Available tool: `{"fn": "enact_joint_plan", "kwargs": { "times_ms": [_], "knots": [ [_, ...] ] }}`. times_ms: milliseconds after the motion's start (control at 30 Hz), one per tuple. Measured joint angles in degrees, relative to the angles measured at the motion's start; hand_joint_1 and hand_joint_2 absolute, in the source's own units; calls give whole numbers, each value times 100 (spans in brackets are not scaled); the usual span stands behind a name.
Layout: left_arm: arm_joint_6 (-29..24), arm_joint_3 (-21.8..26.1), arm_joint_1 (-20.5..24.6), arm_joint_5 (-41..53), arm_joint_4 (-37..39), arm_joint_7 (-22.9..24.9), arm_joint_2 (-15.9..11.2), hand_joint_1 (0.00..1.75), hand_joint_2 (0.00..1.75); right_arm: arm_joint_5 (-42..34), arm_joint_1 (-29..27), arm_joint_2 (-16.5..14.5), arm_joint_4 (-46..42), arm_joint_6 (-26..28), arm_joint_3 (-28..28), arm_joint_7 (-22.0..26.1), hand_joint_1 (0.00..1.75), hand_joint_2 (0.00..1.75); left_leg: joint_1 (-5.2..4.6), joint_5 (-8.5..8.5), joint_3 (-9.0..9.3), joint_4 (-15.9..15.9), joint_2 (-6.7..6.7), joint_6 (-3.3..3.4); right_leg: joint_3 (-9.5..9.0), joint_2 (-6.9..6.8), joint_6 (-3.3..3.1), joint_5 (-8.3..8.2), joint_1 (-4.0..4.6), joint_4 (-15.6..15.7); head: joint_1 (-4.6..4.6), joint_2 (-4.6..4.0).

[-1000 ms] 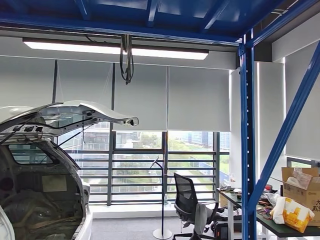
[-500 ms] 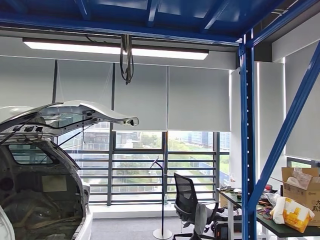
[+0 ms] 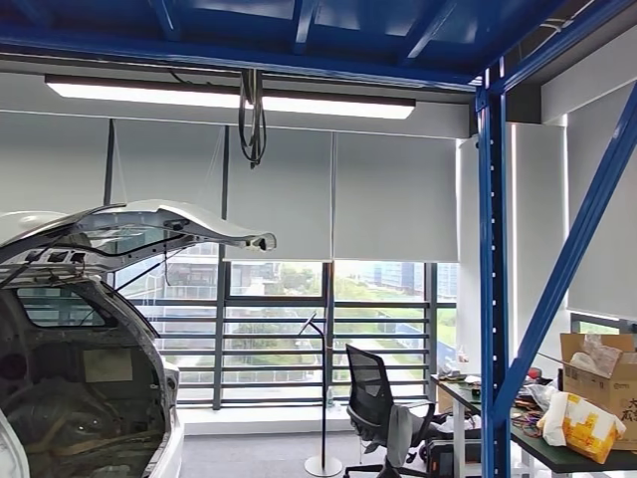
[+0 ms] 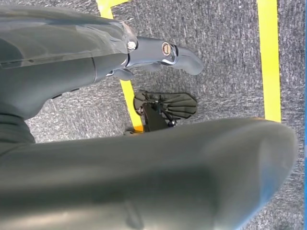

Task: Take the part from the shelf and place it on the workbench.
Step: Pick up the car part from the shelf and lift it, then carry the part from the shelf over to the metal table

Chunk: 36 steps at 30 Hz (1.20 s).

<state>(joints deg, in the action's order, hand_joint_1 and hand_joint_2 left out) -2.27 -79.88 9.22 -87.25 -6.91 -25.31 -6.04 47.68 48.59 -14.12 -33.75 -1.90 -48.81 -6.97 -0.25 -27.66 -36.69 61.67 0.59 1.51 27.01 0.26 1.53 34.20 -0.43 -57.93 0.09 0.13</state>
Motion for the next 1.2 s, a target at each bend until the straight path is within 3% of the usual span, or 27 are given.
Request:
{"fn": "enact_joint_plan", "kwargs": {
  "times_ms": [67, 633, 767, 1000, 1200],
  "knots": [
    [1, 20, -6, 0, 0, 0, 12, 0, 0, -30, 21, -29, 62, -14, 2, 18, 175, 175, 0, 0, 0, 0, 0, 0, 0, 0, 0, 0, 0, 0, 0, 0],
    [-5, 114, -70, 0, 0, -88, 52, 0, 0, -9, 225, -90, 566, 269, 60, 112, 175, 175, 0, 0, 23, 0, 0, 0, -22, 0, 0, 0, 0, 1, 0, 0],
    [-22, 117, -76, 2, 0, -273, 55, 0, 175, 9, 218, -87, 574, 376, 106, 124, 175, 175, 0, 0, 27, 0, 0, 0, -26, 0, 0, 0, -1, 0, 0, 0],
    [-70, 120, -95, 0, 0, -449, 55, 0, 175, 57, 148, 20, 386, 504, 257, 215, 175, 175, -1, 0, 26, 0, 0, 0, -24, 0, 0, 0, -1, 0, 0, 0],
    [-43, 204, -136, 0, 0, -357, 53, 0, 175, -36, -55, 200, -265, 518, 404, 321, 175, 175, 0, 0, 23, 0, -1, 0, -19, 0, 0, 0, 0, 0, 1, 0]
  ]
}}
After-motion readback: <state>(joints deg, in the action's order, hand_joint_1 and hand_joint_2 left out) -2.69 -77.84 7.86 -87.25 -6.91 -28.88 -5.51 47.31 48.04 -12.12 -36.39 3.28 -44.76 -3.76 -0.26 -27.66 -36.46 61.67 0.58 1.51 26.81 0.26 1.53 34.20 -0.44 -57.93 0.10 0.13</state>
